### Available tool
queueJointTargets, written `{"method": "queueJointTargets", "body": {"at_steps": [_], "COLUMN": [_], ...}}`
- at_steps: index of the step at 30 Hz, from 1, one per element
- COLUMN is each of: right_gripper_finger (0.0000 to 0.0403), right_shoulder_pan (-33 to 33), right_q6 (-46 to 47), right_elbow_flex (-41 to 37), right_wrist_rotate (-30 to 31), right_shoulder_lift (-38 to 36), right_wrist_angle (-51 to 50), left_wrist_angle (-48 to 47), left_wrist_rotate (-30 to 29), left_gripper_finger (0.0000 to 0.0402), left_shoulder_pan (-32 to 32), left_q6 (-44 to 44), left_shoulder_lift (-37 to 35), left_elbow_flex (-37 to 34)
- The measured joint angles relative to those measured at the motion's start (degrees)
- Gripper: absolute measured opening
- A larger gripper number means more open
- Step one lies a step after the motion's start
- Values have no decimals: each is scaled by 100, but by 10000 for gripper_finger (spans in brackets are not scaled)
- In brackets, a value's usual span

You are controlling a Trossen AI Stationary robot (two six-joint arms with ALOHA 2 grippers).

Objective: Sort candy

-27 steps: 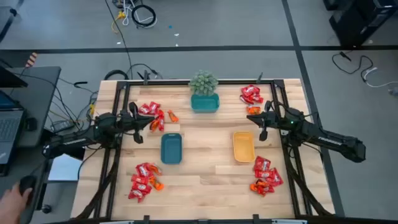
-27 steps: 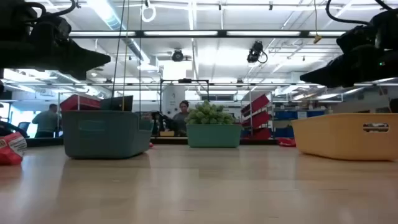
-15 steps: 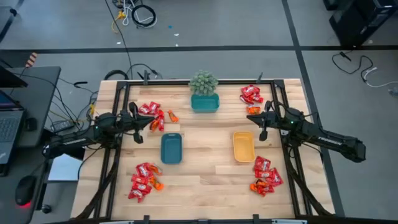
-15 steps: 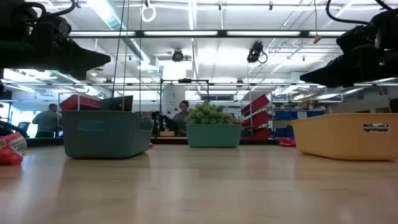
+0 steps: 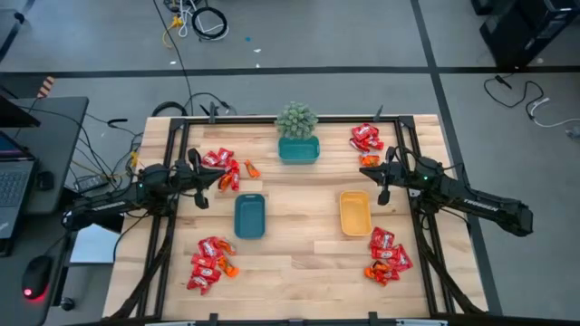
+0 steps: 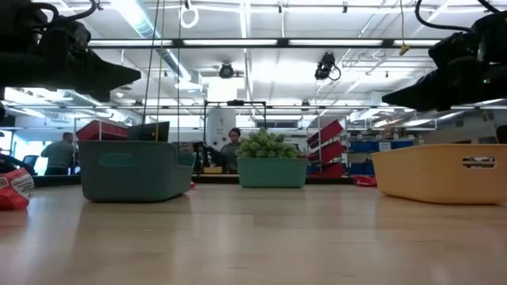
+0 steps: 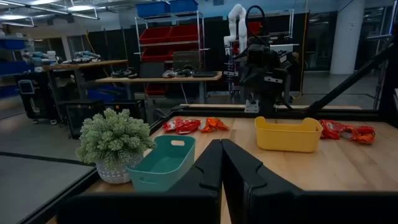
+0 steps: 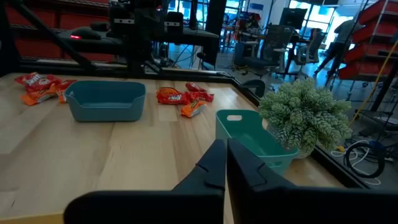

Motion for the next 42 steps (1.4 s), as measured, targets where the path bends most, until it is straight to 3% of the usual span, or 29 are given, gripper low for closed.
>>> {"method": "queueJointTargets", "body": {"at_steps": [14, 25, 34, 42], "right_gripper_finger": [1, 1, 4, 1], "right_shoulder_pan": [0, 0, 0, 0], "right_q6": [-1, -1, 1, 1], "right_elbow_flex": [0, -2, 0, -2], "right_wrist_rotate": [1, 1, -2, 0], "right_shoulder_lift": [1, 0, 0, 1], "right_wrist_angle": [0, 0, 0, 0], "left_wrist_angle": [26, 1829, 1640, 1282], "left_wrist_rotate": [0, -1, -913, -678], "left_gripper_finger": [10, 10, 10, 10], "left_shoulder_pan": [2, 0, 2, 0], "left_q6": [15, -452, -768, -602], "left_shoulder_lift": [2, -1, 2, 6], "left_elbow_flex": [0, -2, -2, -2]}}
